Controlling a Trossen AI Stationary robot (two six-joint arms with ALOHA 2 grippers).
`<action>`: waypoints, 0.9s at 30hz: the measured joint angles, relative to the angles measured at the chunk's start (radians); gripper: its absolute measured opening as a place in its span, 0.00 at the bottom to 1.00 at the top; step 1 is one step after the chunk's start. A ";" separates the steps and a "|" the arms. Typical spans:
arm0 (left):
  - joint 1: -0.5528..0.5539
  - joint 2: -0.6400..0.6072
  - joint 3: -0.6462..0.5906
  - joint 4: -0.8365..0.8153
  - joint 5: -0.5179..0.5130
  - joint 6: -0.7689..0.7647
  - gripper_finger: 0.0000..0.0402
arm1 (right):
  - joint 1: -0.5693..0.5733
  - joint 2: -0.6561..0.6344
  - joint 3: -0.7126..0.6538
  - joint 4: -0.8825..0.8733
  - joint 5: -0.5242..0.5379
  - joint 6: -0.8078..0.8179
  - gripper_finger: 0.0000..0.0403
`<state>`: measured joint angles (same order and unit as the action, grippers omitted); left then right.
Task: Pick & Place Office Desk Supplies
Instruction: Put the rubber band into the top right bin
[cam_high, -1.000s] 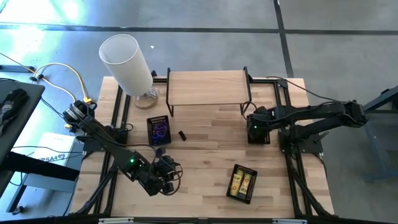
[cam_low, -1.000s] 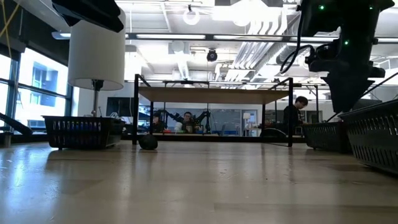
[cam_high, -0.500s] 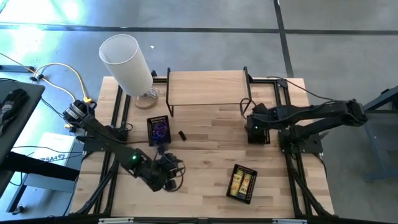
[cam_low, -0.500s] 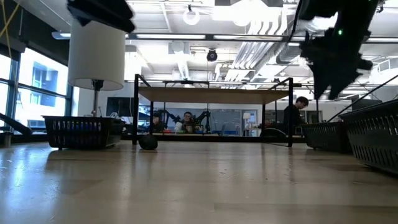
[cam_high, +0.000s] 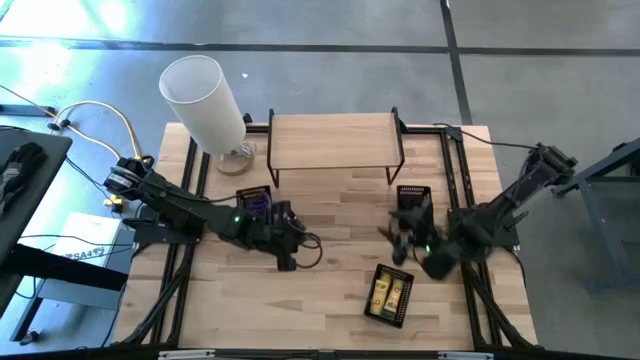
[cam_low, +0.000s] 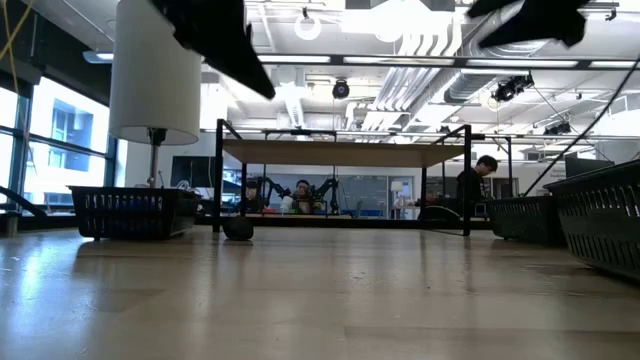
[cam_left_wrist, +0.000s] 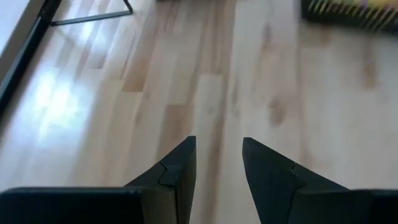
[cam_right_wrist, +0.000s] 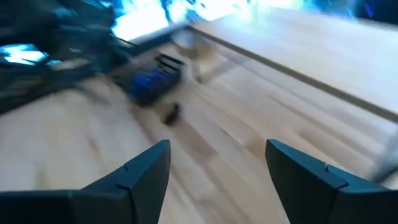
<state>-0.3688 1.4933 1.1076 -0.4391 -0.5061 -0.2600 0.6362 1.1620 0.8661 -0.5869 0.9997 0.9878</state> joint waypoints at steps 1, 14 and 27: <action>0.017 0.000 0.000 -0.014 0.004 0.045 0.31 | 0.039 0.015 0.000 0.040 0.040 -0.027 0.62; 0.239 0.009 0.000 -0.130 0.317 0.209 0.41 | 0.207 0.237 0.000 0.372 0.091 -0.261 0.62; 0.370 0.073 -0.006 -0.133 0.408 0.325 0.52 | 0.206 0.285 -0.001 0.420 0.056 -0.268 0.62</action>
<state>0.0013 1.5663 1.1015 -0.5723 -0.0982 0.0651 0.8425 1.4467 0.8647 -0.1673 1.0552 0.7203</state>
